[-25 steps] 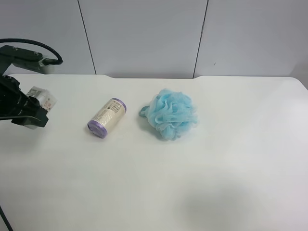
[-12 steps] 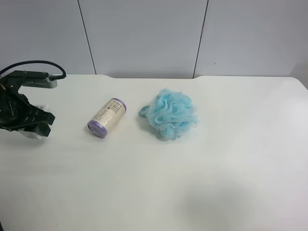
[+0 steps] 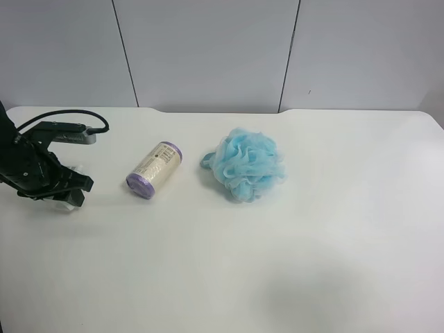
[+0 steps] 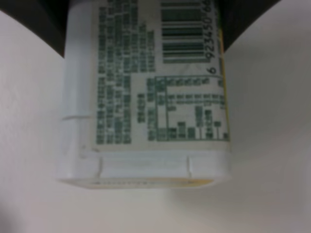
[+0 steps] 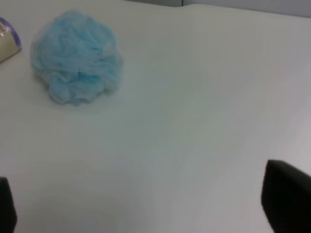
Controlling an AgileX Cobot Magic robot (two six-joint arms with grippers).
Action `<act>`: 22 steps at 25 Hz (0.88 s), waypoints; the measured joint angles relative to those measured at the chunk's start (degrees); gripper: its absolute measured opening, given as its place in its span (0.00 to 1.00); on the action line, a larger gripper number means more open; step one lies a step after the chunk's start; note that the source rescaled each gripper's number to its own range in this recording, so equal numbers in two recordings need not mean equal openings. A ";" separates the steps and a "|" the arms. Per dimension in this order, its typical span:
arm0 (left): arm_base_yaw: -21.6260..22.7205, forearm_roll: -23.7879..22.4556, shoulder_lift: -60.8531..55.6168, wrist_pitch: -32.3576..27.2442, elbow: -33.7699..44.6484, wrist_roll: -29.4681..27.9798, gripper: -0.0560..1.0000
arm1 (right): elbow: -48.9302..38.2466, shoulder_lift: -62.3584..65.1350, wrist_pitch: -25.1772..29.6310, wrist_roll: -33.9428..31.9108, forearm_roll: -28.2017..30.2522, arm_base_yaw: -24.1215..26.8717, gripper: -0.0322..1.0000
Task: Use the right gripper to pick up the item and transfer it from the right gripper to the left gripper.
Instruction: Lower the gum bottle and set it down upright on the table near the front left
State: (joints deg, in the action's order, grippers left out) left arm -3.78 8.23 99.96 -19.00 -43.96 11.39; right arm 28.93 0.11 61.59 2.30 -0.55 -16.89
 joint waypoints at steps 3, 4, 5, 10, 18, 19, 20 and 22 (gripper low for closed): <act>0.00 0.00 0.40 2.46 0.00 0.00 0.05 | 0.00 0.00 0.00 0.00 0.00 0.00 1.00; 0.00 0.00 0.40 3.27 0.00 0.00 0.05 | 0.00 0.00 0.00 0.00 0.00 0.00 1.00; 0.00 0.00 0.40 3.81 0.00 0.00 0.05 | 0.00 0.00 0.00 0.00 0.00 0.00 1.00; 0.00 0.00 0.40 4.51 0.00 0.00 0.05 | 0.00 0.00 0.00 0.00 0.00 0.00 1.00; 0.00 0.00 0.45 4.97 0.00 -0.56 0.51 | 0.00 0.00 0.00 0.00 0.00 0.00 1.00; 0.00 0.00 0.45 5.43 0.00 -0.81 0.69 | 0.00 0.00 0.00 0.00 0.00 0.00 1.00; 0.00 0.00 0.45 5.66 0.00 -0.94 0.83 | 0.00 0.00 0.00 0.00 0.00 0.00 1.00; 0.00 -0.05 0.45 5.92 0.00 -1.12 0.95 | 0.00 0.00 0.00 0.00 0.00 0.00 1.00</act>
State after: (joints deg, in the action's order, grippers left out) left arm -3.78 8.17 100.42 -13.09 -43.96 10.27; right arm 28.93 0.11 61.59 2.30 -0.55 -16.89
